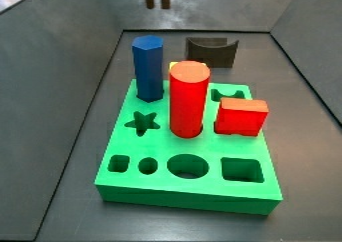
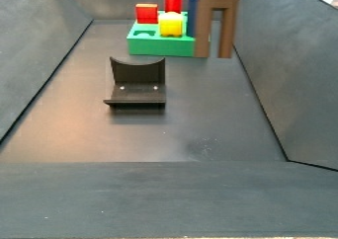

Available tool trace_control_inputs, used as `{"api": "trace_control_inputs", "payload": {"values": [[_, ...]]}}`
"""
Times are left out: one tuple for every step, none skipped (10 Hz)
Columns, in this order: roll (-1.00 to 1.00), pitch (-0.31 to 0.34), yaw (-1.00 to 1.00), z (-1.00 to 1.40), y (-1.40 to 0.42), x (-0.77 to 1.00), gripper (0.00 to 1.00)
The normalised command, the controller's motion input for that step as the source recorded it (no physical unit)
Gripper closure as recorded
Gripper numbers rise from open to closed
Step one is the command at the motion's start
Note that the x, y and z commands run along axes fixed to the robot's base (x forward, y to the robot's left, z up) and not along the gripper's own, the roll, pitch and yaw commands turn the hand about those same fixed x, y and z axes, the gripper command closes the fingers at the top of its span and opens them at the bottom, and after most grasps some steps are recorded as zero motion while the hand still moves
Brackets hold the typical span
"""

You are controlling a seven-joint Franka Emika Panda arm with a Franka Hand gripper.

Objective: Pick up the square-circle object. Move up. Place the square-circle object on the fixture. Regrasp the square-circle object. Rotate the square-circle object. Move to above the board. Insert the square-circle object.
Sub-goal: Rotate the square-circle object.

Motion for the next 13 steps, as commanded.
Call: {"api": "trace_control_inputs", "payload": {"values": [[-0.98,0.062,1.00,0.00,0.00,0.00,1.00],[-0.99,0.064,1.00,-0.06,0.01,0.13,1.00],[-1.00,0.018,1.00,-0.04,0.03,0.14,1.00],[-1.00,-0.056,0.98,-0.03,0.00,0.09,1.00],[-1.00,-0.088,0.97,-0.02,0.01,0.07,1.00],[-0.75,-0.096,0.68,-0.01,0.01,0.03,1.00],[-0.54,-0.084,0.43,0.00,0.01,0.02,1.00],[-0.32,-0.062,0.20,-0.01,0.01,0.00,1.00],[-0.25,-0.056,0.13,-0.01,0.01,0.00,1.00],[-0.05,-0.011,1.00,0.00,0.02,-0.13,1.00],[-0.03,-0.010,1.00,0.01,0.02,-0.12,1.00],[-0.03,-0.013,1.00,0.02,0.00,-0.08,1.00],[-0.03,-0.014,1.00,0.02,0.00,-0.06,1.00]]}}
